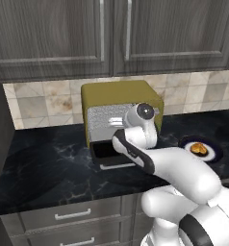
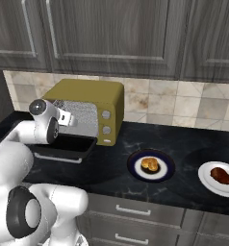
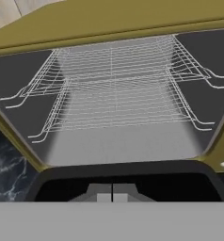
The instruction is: Open the toaster oven door. Place the bread on the top rack in the toaster oven and place the steak on the bottom rack.
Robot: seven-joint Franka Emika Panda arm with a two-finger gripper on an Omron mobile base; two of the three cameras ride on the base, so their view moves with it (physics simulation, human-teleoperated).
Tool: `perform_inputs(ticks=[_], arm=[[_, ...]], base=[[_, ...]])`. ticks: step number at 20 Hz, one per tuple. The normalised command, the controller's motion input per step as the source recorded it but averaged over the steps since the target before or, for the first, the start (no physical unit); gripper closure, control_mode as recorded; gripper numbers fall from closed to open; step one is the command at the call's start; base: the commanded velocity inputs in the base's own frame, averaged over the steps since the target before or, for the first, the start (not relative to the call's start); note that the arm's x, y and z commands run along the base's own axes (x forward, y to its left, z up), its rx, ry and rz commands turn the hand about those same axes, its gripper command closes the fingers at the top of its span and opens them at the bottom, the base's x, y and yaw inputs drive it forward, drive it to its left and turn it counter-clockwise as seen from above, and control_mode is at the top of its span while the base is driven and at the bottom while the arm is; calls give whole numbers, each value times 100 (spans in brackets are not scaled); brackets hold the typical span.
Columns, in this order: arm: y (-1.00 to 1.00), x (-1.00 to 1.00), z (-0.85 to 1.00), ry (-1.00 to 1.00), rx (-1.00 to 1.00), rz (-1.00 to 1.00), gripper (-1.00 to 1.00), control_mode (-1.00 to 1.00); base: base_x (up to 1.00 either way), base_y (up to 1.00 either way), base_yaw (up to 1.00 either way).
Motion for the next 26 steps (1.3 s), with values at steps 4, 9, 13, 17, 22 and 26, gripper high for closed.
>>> perform_inputs(ticks=[4,9,13,17,22,26], arm=[[0,39,0,0,0,0,100,-100],[0,39,0,0,0,0,100,-100],[0,30,-6,1,0,0,100,-100],[0,27,-19,0,0,0,100,-100],[0,24,-31,0,-1,0,100,-100],[0,17,-29,0,-1,0,100,-100]], base=[[0,0,0],[0,0,0],[0,0,0],[0,0,0],[0,0,0],[0,0,0]])
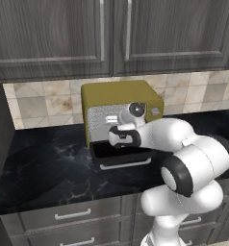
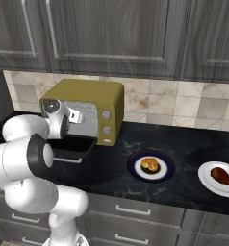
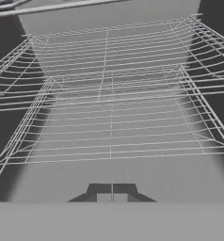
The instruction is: Open the toaster oven door. Place the bread on the top rack in the toaster oven and place the steak on the bottom rack.
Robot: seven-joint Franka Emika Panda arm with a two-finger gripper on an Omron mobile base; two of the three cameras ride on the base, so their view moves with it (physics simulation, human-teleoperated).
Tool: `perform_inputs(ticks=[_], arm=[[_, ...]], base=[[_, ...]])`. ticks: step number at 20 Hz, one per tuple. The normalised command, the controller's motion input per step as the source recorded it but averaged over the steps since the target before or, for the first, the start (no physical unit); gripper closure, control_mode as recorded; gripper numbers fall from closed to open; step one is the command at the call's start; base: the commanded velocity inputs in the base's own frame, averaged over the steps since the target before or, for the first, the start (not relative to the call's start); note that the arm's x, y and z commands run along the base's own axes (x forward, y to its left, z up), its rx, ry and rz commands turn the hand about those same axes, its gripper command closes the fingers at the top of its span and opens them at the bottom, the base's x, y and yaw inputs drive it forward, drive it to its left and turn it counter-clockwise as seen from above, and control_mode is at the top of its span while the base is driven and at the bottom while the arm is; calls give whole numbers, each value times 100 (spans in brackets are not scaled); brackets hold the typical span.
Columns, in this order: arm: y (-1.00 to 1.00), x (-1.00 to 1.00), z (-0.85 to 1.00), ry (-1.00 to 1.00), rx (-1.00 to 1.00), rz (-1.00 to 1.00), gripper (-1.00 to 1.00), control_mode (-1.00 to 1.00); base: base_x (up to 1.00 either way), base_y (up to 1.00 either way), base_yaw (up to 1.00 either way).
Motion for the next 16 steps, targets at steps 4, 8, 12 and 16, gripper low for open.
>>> perform_inputs(ticks=[4,8,12,16], arm=[[0,18,-16,0,0,0,100,-100],[0,25,-12,0,0,0,100,-100],[1,29,-14,0,0,0,100,-100],[4,33,-15,-1,0,0,100,-100]], base=[[0,0,0],[0,0,0],[0,0,0],[0,0,0]])
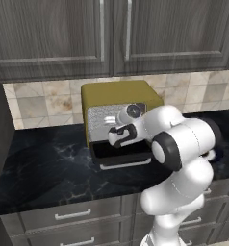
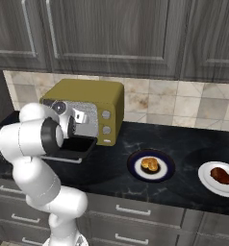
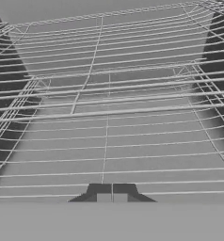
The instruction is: Open the toaster oven door. Place the bread on the top rack in the toaster oven and place the steak on the bottom rack.
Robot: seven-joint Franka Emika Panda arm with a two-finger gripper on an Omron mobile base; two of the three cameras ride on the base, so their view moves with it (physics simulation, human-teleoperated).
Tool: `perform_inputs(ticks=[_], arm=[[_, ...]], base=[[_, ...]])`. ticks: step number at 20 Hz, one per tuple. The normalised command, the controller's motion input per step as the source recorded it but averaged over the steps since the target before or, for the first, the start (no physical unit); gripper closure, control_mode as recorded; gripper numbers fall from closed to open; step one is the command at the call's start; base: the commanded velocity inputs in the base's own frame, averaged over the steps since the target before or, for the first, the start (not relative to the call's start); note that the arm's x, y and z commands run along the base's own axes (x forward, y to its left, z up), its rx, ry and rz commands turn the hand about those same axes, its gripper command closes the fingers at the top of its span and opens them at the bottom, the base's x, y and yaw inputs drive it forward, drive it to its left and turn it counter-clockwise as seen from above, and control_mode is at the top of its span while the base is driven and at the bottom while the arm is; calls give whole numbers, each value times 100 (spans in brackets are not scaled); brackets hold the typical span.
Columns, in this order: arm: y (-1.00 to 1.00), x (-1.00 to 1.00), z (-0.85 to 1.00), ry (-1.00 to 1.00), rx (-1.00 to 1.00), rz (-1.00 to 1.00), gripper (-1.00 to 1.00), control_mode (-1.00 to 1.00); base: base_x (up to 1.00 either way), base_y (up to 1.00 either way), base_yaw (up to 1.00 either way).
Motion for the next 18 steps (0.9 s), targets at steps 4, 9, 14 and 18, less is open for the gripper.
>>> perform_inputs(ticks=[4,9,14,18], arm=[[5,33,-6,-4,0,0,100,-100],[5,27,-13,-2,0,0,100,-100],[5,24,-18,-1,-1,0,100,-100],[7,7,-30,0,-3,0,100,-100]], base=[[0,0,0],[0,0,0],[0,0,0],[0,0,0]])
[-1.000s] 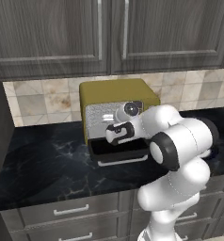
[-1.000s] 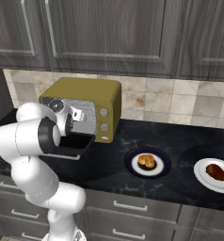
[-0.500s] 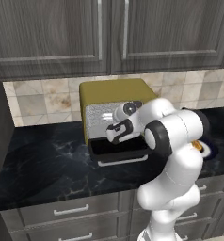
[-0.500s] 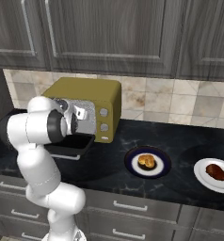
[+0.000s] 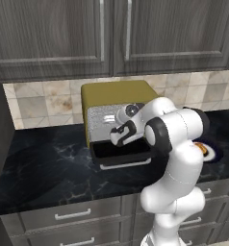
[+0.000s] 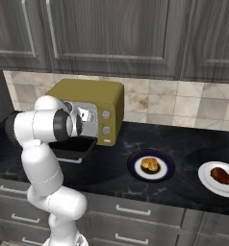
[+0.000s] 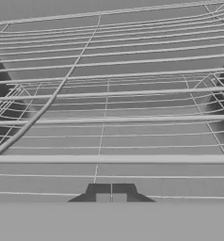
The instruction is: Open the toaster oven door. Place the bread on the top rack in the toaster oven and place the steak on the bottom rack.
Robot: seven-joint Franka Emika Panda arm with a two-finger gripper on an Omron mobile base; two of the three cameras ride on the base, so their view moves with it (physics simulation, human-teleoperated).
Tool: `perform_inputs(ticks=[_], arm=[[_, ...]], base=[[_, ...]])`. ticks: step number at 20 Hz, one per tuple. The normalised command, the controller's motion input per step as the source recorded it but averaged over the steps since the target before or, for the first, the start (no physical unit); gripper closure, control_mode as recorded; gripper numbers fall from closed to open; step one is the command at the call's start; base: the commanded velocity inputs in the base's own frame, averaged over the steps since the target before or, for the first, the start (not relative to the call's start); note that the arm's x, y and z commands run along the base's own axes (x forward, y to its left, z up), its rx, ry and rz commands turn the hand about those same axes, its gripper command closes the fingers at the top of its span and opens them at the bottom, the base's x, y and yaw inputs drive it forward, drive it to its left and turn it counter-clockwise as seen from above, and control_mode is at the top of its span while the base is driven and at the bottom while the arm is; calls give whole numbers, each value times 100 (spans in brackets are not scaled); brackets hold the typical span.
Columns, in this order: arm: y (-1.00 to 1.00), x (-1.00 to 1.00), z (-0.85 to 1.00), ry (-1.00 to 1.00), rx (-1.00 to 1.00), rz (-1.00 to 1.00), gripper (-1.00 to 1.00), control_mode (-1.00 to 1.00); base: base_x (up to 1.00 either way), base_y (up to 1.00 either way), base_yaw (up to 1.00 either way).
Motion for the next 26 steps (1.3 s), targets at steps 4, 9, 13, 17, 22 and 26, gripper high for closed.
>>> perform_inputs(ticks=[4,9,13,17,22,26], arm=[[6,0,-49,0,-1,0,100,-100],[2,-14,-61,15,0,-3,100,-100],[0,-59,-73,32,0,-9,100,-100],[0,-93,-73,34,0,-7,100,-100],[0,-97,-67,44,0,-6,100,-100],[4,-88,-66,63,-1,-5,100,-100]], base=[[0,0,0],[0,0,0],[0,0,0],[0,0,0],[0,0,0],[0,0,0]])
